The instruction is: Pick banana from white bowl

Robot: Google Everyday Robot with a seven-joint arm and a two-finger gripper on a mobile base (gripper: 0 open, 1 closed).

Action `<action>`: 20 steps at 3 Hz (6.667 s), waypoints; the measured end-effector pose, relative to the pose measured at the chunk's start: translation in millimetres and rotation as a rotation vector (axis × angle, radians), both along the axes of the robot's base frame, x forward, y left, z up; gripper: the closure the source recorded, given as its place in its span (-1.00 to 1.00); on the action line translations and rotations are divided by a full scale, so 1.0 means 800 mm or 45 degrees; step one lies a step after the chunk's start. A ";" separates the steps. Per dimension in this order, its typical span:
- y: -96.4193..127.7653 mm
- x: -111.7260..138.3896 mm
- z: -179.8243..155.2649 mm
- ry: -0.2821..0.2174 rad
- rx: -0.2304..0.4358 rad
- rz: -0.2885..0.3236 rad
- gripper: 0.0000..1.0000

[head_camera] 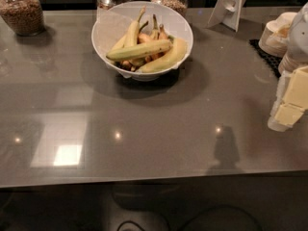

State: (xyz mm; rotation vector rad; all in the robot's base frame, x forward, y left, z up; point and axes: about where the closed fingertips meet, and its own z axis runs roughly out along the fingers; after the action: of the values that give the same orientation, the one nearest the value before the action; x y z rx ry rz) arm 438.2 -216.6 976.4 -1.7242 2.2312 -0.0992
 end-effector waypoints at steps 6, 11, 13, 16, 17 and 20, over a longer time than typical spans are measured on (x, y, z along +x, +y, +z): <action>0.197 0.211 -0.020 -0.304 0.526 0.448 -1.00; 0.258 0.260 -0.029 -0.559 0.546 0.786 0.31; 0.261 0.269 -0.046 -0.573 0.534 0.823 -0.14; 0.254 0.272 -0.043 -0.593 0.518 0.826 -0.14; 0.254 0.273 -0.043 -0.596 0.519 0.826 0.08; 0.266 0.277 -0.054 -0.582 0.556 0.842 -0.10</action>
Offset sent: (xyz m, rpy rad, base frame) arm 0.0571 0.0381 -0.0103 0.1436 -0.1373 0.1247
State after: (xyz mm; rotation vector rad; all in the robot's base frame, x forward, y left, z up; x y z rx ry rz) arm 660.0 -3.6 933.1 -1.8495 1.1854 0.1264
